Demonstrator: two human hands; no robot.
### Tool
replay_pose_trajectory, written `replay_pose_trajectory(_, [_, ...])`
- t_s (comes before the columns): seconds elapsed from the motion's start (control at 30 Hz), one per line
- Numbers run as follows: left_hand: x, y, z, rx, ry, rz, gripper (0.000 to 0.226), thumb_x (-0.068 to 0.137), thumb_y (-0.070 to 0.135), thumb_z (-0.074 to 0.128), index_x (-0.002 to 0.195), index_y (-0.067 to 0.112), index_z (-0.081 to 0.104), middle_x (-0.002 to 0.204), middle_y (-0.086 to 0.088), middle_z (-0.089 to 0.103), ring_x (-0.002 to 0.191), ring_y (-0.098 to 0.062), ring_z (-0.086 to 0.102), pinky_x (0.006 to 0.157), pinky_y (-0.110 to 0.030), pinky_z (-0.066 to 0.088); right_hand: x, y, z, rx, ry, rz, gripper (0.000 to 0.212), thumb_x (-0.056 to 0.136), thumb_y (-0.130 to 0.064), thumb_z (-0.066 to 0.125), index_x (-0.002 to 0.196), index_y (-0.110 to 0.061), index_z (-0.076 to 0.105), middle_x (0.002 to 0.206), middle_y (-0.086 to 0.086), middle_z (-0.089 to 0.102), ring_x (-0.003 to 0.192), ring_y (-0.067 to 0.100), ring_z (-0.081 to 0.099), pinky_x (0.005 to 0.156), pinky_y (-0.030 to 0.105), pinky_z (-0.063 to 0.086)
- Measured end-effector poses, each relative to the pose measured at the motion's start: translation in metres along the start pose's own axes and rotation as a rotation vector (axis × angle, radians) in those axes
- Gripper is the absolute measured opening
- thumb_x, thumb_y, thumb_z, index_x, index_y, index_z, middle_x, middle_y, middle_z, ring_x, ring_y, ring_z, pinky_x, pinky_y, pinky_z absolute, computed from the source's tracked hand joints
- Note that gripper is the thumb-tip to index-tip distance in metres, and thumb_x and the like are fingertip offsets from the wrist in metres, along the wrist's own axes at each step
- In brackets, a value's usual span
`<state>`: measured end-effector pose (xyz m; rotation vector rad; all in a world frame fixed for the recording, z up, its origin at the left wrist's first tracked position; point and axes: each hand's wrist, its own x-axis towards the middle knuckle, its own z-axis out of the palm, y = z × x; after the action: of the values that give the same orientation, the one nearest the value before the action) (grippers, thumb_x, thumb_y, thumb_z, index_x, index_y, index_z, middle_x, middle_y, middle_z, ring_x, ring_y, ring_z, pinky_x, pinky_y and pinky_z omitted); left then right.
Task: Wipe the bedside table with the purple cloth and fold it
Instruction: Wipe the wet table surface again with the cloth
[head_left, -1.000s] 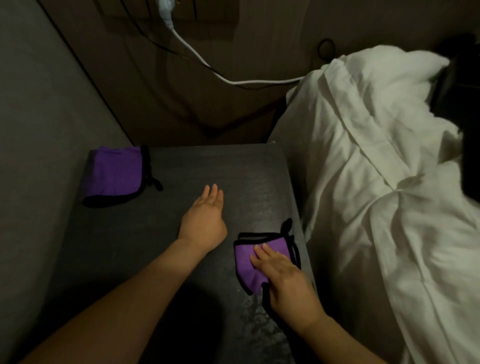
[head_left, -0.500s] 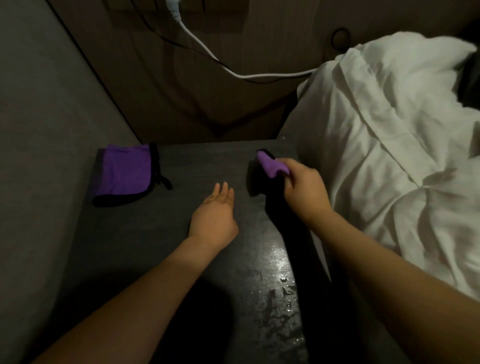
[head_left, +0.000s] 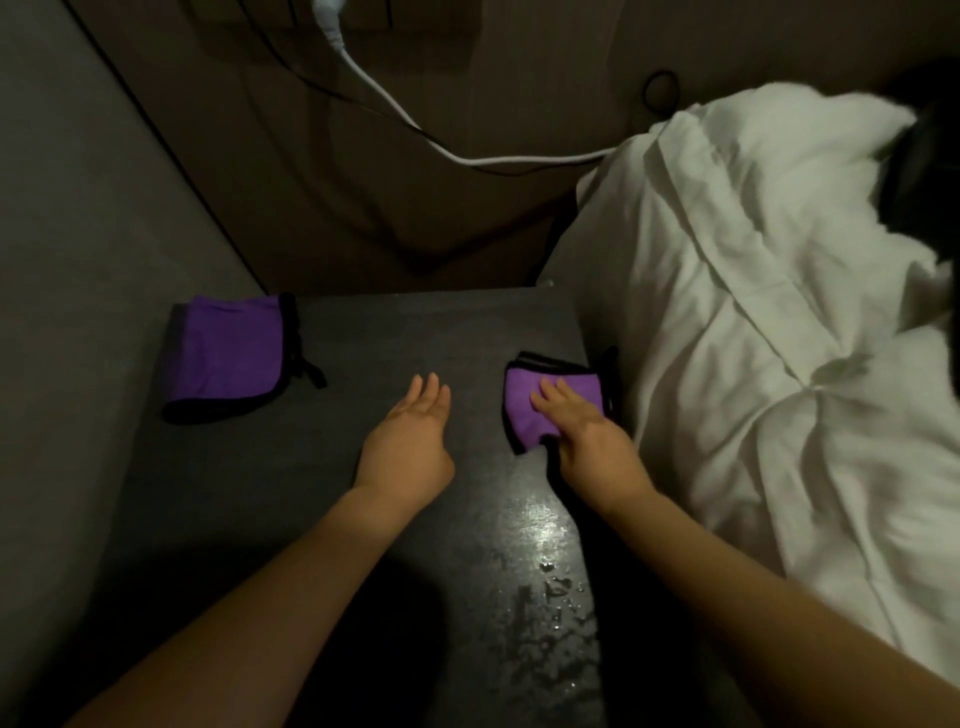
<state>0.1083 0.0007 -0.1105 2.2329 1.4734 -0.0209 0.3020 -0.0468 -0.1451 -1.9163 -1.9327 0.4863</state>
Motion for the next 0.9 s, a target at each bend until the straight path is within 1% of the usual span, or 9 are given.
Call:
replay_pose_trajectory(0.13, [0.001, 0.004, -0.003, 0.012, -0.054, -0.017, 0.073, 0.084, 0.003, 0.045, 0.146, 0.009, 0.007, 0.158, -0.006, 0.001, 0.146, -0.017, 0.0, 0.116, -0.022, 0.007, -0.031, -0.004, 0.004, -0.049, 0.019, 0.002, 0.05, 0.071, -0.013, 0.037, 0.113, -0.002, 0.061, 0.12, 0.018, 0.06, 0.114, 0.035, 0.054, 0.091, 0.052, 0.042])
replay_pose_trajectory(0.23, [-0.001, 0.007, -0.002, 0.035, -0.057, -0.016, 0.073, 0.085, 0.004, 0.046, 0.146, 0.008, 0.005, 0.158, -0.008, 0.001, 0.146, -0.019, 0.0, 0.117, -0.024, 0.008, -0.041, -0.008, 0.004, -0.062, 0.023, 0.009, 0.055, 0.068, -0.017, 0.031, 0.111, -0.002, 0.062, 0.118, 0.017, 0.062, 0.11, 0.035, 0.056, 0.1, 0.031, 0.034])
replay_pose_trajectory(0.3, [-0.007, 0.007, 0.002, 0.05, -0.05, -0.001, 0.073, 0.084, 0.002, 0.044, 0.146, 0.007, 0.005, 0.158, -0.009, 0.001, 0.146, -0.019, 0.0, 0.117, -0.025, 0.009, -0.048, -0.011, 0.004, -0.074, 0.038, 0.002, 0.054, 0.068, -0.016, 0.032, 0.111, -0.002, 0.062, 0.117, 0.017, 0.062, 0.11, 0.035, 0.057, 0.098, 0.028, 0.03])
replay_pose_trajectory(0.4, [-0.017, 0.006, 0.007, 0.067, -0.049, 0.018, 0.073, 0.084, 0.001, 0.041, 0.146, 0.008, 0.005, 0.158, -0.008, 0.0, 0.146, -0.019, 0.0, 0.117, -0.024, 0.008, -0.058, -0.016, 0.005, -0.083, 0.045, 0.009, 0.049, 0.07, -0.013, 0.039, 0.112, -0.003, 0.062, 0.118, 0.015, 0.062, 0.111, 0.032, 0.056, 0.093, 0.039, 0.043])
replay_pose_trajectory(0.5, [-0.025, 0.005, 0.009, 0.071, -0.042, 0.033, 0.071, 0.084, 0.0, 0.04, 0.146, 0.008, 0.006, 0.158, -0.009, 0.001, 0.146, -0.019, 0.001, 0.118, -0.025, 0.009, -0.067, -0.021, 0.009, -0.071, 0.046, 0.025, 0.051, 0.064, -0.004, 0.05, 0.113, -0.003, 0.062, 0.12, 0.016, 0.06, 0.113, 0.034, 0.054, 0.093, 0.055, 0.037])
replay_pose_trajectory(0.7, [-0.036, 0.0, 0.01, 0.048, -0.056, 0.068, 0.07, 0.085, -0.003, 0.038, 0.146, 0.01, 0.007, 0.158, -0.007, 0.001, 0.146, -0.018, 0.0, 0.118, -0.025, 0.009, -0.101, -0.036, 0.016, -0.082, 0.026, 0.06, 0.051, 0.061, 0.002, 0.061, 0.111, -0.007, 0.063, 0.119, 0.012, 0.062, 0.112, 0.027, 0.057, 0.09, 0.048, 0.043])
replay_pose_trajectory(0.77, [-0.038, -0.004, 0.01, 0.034, -0.054, 0.077, 0.071, 0.084, -0.004, 0.037, 0.146, 0.011, 0.007, 0.158, -0.005, 0.001, 0.146, -0.017, 0.0, 0.117, -0.023, 0.008, -0.103, -0.043, 0.013, -0.07, 0.027, 0.087, 0.042, 0.068, -0.006, 0.055, 0.109, -0.011, 0.065, 0.117, 0.009, 0.064, 0.109, 0.024, 0.059, 0.087, 0.043, 0.048])
replay_pose_trajectory(0.83, [-0.038, -0.006, 0.01, 0.005, -0.048, 0.079, 0.072, 0.084, -0.007, 0.037, 0.146, 0.012, 0.008, 0.158, -0.004, 0.002, 0.146, -0.016, 0.0, 0.117, -0.022, 0.008, -0.09, -0.05, -0.003, -0.031, 0.025, 0.136, 0.037, 0.074, -0.016, 0.043, 0.103, -0.014, 0.068, 0.108, 0.008, 0.069, 0.097, 0.025, 0.065, 0.075, 0.034, 0.053])
replay_pose_trajectory(0.9, [-0.036, -0.006, 0.009, -0.009, -0.032, 0.09, 0.072, 0.083, -0.007, 0.037, 0.146, 0.012, 0.009, 0.158, -0.004, 0.003, 0.146, -0.016, 0.001, 0.116, -0.021, 0.008, -0.065, -0.053, -0.021, 0.0, -0.002, 0.195, 0.024, 0.081, -0.01, 0.05, 0.096, -0.012, 0.067, 0.095, 0.015, 0.071, 0.085, 0.034, 0.065, 0.066, 0.03, 0.047])
